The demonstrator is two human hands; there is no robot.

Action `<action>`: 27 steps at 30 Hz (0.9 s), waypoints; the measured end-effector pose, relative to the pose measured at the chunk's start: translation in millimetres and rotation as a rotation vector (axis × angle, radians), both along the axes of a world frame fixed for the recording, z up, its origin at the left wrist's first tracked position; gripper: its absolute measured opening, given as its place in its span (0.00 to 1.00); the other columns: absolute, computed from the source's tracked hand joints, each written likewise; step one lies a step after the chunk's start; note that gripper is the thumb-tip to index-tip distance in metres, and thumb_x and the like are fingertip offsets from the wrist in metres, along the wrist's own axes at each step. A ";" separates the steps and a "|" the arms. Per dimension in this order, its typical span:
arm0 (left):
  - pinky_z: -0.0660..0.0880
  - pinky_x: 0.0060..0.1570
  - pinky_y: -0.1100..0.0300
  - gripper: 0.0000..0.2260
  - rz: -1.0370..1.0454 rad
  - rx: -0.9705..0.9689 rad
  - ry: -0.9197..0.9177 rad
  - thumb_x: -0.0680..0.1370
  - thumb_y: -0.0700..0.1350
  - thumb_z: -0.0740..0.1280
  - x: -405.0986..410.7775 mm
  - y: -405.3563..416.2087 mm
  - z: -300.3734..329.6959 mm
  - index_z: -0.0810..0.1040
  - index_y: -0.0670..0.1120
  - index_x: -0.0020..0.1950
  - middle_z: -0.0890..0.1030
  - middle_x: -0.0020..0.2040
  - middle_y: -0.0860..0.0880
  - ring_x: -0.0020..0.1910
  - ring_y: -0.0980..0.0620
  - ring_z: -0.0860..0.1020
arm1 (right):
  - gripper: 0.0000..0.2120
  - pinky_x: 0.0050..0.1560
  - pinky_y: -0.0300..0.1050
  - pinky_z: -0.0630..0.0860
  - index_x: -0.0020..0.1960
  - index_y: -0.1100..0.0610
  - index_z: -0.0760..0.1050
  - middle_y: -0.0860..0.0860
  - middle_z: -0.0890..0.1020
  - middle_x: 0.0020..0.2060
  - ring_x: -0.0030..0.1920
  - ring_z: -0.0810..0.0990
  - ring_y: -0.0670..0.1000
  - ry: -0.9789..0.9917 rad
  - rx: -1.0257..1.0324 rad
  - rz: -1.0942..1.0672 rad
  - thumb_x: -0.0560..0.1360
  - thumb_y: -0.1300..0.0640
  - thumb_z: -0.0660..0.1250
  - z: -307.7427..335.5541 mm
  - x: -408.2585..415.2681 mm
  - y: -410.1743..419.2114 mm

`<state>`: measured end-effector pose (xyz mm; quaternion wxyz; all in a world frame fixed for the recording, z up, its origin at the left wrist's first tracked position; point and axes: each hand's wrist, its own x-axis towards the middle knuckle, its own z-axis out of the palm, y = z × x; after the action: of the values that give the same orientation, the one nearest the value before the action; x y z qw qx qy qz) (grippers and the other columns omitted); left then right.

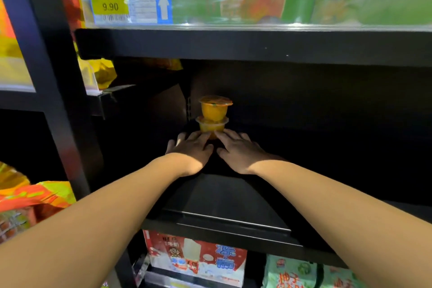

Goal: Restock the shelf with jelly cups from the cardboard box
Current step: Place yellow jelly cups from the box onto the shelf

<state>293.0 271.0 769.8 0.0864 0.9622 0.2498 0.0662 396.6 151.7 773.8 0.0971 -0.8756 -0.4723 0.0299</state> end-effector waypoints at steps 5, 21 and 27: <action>0.53 0.72 0.43 0.25 -0.029 0.051 0.008 0.84 0.58 0.48 16.9 15.3 -2.4 0.51 0.56 0.81 0.53 0.82 0.51 0.79 0.42 0.52 | 0.28 0.76 0.59 0.56 0.82 0.45 0.46 0.46 0.48 0.81 0.79 0.51 0.59 0.026 0.006 0.012 0.84 0.44 0.51 2.0 18.2 12.6; 0.56 0.71 0.44 0.24 -0.007 0.110 0.017 0.84 0.57 0.49 48.0 48.5 -4.2 0.55 0.55 0.80 0.56 0.80 0.50 0.77 0.42 0.55 | 0.28 0.76 0.58 0.56 0.81 0.42 0.45 0.45 0.46 0.81 0.79 0.51 0.57 0.041 0.009 -0.017 0.84 0.44 0.51 -2.2 47.9 55.1; 0.55 0.71 0.44 0.23 -0.005 0.112 0.037 0.84 0.57 0.49 48.0 47.7 -2.8 0.57 0.54 0.79 0.58 0.80 0.49 0.77 0.42 0.55 | 0.28 0.76 0.58 0.56 0.82 0.45 0.45 0.46 0.47 0.81 0.79 0.51 0.58 0.033 -0.016 -0.048 0.84 0.44 0.50 -1.0 37.5 52.4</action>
<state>341.0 318.7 767.0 0.0279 0.9672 0.2447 0.0623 434.0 204.1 772.8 0.0984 -0.8868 -0.4493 0.0460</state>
